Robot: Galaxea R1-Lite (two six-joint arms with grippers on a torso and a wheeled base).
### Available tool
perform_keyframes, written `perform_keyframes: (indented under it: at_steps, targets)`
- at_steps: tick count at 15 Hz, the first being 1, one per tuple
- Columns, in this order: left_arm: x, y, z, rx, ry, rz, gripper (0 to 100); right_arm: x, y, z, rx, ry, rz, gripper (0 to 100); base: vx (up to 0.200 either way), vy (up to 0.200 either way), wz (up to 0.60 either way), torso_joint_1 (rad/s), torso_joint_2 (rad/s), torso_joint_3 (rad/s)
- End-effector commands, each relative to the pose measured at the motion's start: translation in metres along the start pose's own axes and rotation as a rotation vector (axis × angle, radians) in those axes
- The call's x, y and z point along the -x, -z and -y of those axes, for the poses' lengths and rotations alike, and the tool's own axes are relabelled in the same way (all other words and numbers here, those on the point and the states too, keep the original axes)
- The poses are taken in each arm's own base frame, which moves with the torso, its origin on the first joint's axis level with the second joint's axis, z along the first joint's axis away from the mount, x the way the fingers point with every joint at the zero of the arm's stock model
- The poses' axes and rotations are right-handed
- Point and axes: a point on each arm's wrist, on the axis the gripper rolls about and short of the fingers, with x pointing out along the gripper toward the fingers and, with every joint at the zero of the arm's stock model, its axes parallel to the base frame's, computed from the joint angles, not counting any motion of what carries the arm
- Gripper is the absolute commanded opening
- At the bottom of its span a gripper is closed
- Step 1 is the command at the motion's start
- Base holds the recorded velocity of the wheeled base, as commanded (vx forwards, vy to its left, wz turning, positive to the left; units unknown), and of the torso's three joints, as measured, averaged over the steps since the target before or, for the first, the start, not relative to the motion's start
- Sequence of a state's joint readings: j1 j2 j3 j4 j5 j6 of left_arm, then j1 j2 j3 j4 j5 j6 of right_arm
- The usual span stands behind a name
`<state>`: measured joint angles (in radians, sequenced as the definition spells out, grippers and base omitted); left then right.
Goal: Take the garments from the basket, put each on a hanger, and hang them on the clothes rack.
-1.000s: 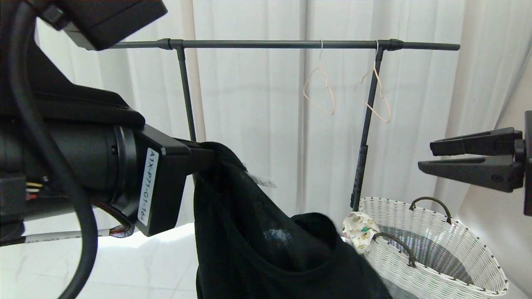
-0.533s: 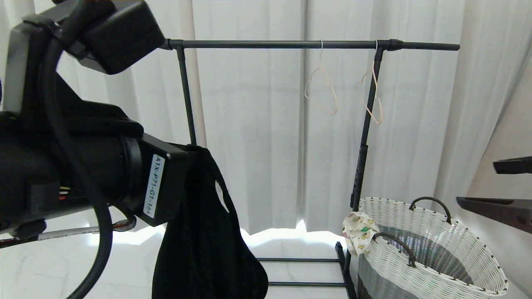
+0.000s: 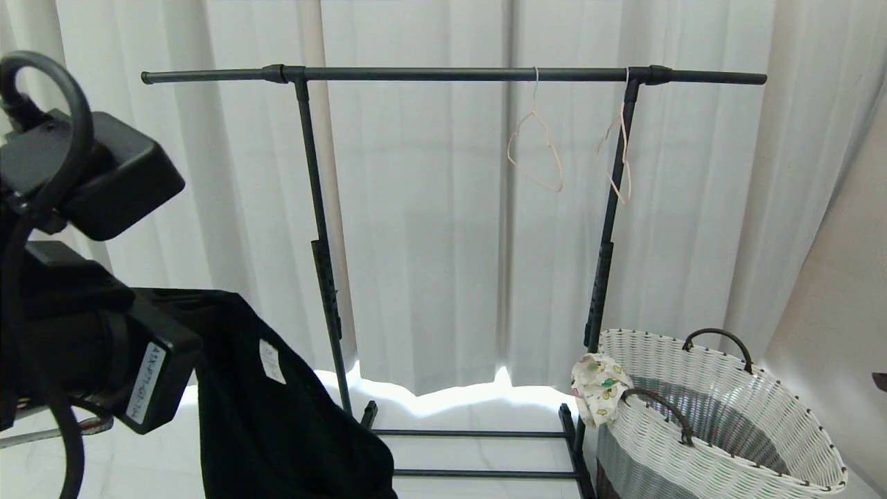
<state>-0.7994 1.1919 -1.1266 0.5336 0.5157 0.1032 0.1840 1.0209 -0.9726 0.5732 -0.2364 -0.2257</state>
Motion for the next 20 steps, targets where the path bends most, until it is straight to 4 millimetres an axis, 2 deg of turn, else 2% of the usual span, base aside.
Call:
perform_keyframes:
  at_steps: [1,5,8,15,20]
  targets:
    - [0.008,0.009,-0.006,0.016,-0.012,0.015,0,0.000,0.004,0.000,-0.009,0.006,0.002,100,0.000,0.000,0.00,0.000,0.00,0.000]
    - [-0.001,0.013,-0.001,0.031,-0.029,0.079,0,-0.004,0.002,-0.002,-0.054,-0.045,0.056,100,0.000,0.000,0.00,0.038,-0.16,-0.118]
    - [0.001,0.019,-0.003,-0.011,-0.040,0.081,0,-0.006,-0.001,-0.002,-0.089,-0.048,0.070,100,0.000,0.000,0.00,0.167,-0.43,-0.273]
    - [0.003,0.019,-0.004,-0.005,-0.041,0.090,0,-0.023,-0.023,-0.001,-0.164,-0.047,0.176,100,0.000,0.000,0.00,0.188,-0.47,-0.286]
    - [0.002,0.018,-0.004,-0.007,-0.041,0.087,0,-0.029,-0.027,-0.001,-0.166,-0.047,0.179,100,0.000,0.000,0.00,0.217,-0.49,-0.279]
